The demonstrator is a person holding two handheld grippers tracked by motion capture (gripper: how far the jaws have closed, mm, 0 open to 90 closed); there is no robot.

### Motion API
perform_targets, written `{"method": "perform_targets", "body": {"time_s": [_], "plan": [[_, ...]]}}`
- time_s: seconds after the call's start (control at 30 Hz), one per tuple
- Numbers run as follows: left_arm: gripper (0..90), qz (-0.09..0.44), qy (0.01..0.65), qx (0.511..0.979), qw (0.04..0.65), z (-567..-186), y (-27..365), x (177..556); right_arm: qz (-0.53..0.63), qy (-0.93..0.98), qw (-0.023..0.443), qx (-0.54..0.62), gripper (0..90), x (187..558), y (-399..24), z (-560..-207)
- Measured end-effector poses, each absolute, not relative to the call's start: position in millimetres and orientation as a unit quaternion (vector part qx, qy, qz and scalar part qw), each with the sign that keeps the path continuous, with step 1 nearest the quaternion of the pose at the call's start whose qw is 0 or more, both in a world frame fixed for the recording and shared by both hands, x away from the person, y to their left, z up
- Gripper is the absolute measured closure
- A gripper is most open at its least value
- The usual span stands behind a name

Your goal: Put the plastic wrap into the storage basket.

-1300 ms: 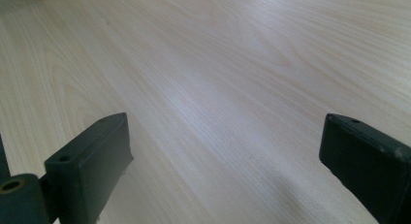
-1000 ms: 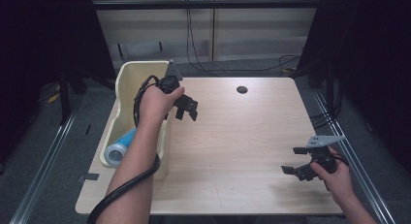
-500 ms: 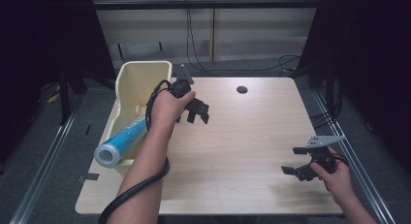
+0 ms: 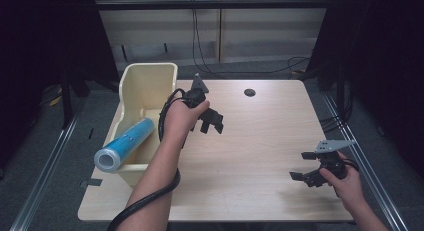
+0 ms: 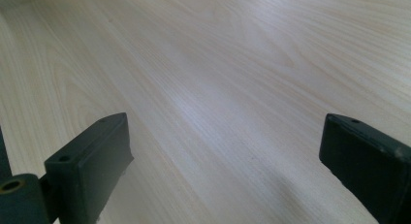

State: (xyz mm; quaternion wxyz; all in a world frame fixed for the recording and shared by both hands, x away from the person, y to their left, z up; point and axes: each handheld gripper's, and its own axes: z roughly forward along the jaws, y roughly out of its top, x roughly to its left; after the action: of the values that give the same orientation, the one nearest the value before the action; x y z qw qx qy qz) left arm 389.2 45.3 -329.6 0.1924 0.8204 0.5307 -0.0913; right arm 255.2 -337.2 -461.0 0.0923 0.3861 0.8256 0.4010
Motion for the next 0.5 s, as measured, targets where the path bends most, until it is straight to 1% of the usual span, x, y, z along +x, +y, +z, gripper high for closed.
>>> {"method": "perform_targets", "body": {"time_s": [0.2, 0.5], "plan": [[5.3, -0.105, 0.516, 0.827, 0.197, -340.4, 39.8, 384.2, 0.401, 0.825, 0.092, 0.386, 4.3, 255.1, -337.3, -460.7], [5.4, -0.104, 0.502, 0.835, 0.199, -356.2, 38.5, 378.0, 0.400, 0.826, 0.092, 0.386, 4.2, 255.2, -336.8, -461.1]]}}
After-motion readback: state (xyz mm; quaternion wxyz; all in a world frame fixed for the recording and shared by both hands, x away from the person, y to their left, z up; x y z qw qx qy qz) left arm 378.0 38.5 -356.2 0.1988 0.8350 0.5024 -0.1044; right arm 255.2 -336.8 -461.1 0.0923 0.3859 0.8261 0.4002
